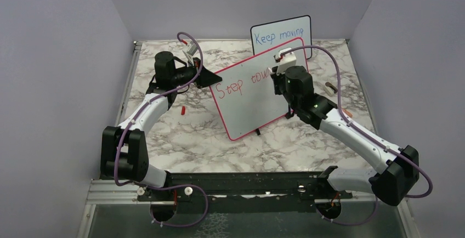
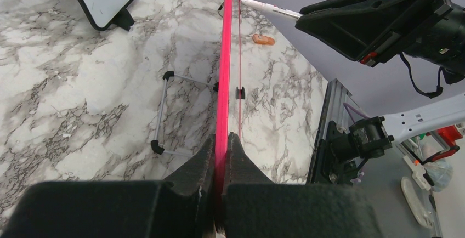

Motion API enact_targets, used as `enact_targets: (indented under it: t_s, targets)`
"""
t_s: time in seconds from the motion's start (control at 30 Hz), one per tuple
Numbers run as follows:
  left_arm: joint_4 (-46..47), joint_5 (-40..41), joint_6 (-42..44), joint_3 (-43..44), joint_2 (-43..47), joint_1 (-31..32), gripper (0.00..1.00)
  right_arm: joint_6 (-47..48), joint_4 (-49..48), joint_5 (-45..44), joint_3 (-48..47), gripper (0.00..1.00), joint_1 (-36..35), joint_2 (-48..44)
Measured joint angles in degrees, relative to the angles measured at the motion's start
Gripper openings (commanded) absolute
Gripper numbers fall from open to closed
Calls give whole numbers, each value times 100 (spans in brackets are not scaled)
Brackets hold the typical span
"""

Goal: Write a sentence on the whiteboard

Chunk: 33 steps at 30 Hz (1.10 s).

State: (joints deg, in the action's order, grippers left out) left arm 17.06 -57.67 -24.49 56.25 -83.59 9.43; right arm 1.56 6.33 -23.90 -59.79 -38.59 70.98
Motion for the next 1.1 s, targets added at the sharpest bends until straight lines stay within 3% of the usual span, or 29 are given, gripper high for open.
enact_targets:
  t_s: [0.3,1.1]
  targets:
    - [-4,-11,9,0,0,-4,0,0,76,26,94,0,190,-361]
    - [-33,-33,20,22,-11,-7,0,-2,63,367,146,0,452,-114]
